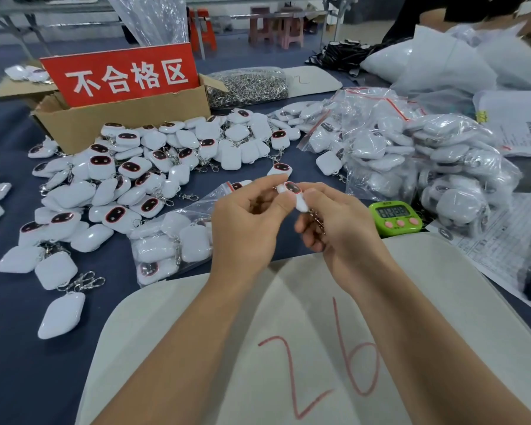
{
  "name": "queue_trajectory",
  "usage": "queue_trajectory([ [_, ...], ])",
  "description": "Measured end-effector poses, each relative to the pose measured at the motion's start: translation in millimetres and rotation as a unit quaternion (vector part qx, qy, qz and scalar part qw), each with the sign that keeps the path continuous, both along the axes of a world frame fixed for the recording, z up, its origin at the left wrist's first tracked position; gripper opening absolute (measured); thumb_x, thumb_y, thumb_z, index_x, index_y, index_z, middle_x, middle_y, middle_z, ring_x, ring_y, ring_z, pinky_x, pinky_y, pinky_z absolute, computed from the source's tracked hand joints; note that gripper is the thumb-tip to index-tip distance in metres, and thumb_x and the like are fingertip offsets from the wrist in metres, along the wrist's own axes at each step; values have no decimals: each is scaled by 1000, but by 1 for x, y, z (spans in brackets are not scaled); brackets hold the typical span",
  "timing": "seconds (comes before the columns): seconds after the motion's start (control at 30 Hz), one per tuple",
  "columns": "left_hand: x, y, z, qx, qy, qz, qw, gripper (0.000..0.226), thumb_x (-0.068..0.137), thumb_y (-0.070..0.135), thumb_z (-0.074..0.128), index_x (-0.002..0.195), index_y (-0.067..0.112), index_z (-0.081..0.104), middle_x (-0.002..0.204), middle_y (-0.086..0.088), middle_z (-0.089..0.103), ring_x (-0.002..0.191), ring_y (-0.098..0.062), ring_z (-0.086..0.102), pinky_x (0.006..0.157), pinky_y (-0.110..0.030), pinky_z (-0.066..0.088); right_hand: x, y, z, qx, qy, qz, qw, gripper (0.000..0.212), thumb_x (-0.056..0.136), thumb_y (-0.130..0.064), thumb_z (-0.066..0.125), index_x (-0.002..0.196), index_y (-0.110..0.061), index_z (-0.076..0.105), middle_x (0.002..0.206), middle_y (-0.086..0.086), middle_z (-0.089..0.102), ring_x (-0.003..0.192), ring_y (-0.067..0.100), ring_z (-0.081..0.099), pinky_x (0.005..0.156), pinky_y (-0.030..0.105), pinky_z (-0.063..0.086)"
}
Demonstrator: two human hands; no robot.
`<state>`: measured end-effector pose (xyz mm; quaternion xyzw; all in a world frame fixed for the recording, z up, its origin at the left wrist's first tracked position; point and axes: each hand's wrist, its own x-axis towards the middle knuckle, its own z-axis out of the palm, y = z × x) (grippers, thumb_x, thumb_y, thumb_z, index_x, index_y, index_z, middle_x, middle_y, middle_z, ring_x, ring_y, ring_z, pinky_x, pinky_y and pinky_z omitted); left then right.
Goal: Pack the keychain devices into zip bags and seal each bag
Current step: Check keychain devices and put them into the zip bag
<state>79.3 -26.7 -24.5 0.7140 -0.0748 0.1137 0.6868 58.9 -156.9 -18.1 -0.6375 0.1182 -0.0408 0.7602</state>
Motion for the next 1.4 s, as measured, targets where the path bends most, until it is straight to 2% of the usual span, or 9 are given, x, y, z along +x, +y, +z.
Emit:
queue_trajectory([
  [0.2,-2,1,0,15,-48,24,998,21,93,22,66,97,39,79,82,15,76,77,-5,70,74,-20,55,-2,3,2,-28,-10,109,994,20,103,-17,56,105,-8,74,84,5,72,75,23,56,65,31,42],
  [0.33,-1,5,1,6,-33,50,998,27,93,23,62,104,43,77,73,9,72,66,-10,65,66,-22,54,-2,2,0,33,-1,66,997,21,106,-14,52,99,-6,71,78,10,73,65,23,55,66,33,42],
  [0.43,6,17,-6,190,-38,172,966,27,92,27,63,113,39,75,66,12,65,68,-7,59,68,-23,43,-2,-2,0,68,14,52,996,27,107,-24,53,101,-5,71,75,14,70,61,22,53,64,32,40],
  [0.57,4,15,-9,401,2,187,897,37,94,43,61,130,34,63,101,6,73,102,-26,65,73,-32,34,-1,-1,-2,56,14,67,996,26,106,-24,55,96,-7,73,72,12,69,64,22,53,63,30,40],
  [0.7,6,13,-10,489,32,172,854,65,95,30,57,156,30,33,81,5,57,77,-25,53,66,-33,31,-1,-1,-3,-28,-4,45,999,26,97,-29,67,81,-12,77,67,4,68,56,14,49,55,22,39],
  [0.93,0,11,3,264,-46,114,957,69,91,9,56,155,29,38,71,7,57,70,-15,57,73,-34,46,2,6,-6,-207,-58,-91,972,18,66,-41,79,68,-24,74,56,-3,66,55,16,58,65,40,51],
  [1.03,-1,12,11,178,-63,55,980,66,86,11,56,148,30,47,62,8,61,66,-8,61,70,-18,46,1,6,-7,-230,-72,-78,967,10,74,-35,78,73,-26,75,58,-2,67,58,21,62,65,41,54],
  [1.17,6,15,22,88,-49,17,995,60,81,11,51,137,31,58,53,11,51,54,-4,50,62,-13,43,-1,10,-5,-262,-77,-31,962,33,95,-27,63,66,-11,64,55,-4,65,48,6,45,57,27,37],
  [1.4,9,31,50,186,-102,-61,975,53,84,14,47,126,41,64,58,14,48,57,-4,46,60,-20,41,-9,26,-1,-398,-188,-47,897,7,94,-22,72,93,-23,79,51,-9,49,59,14,43,56,19,30],
])
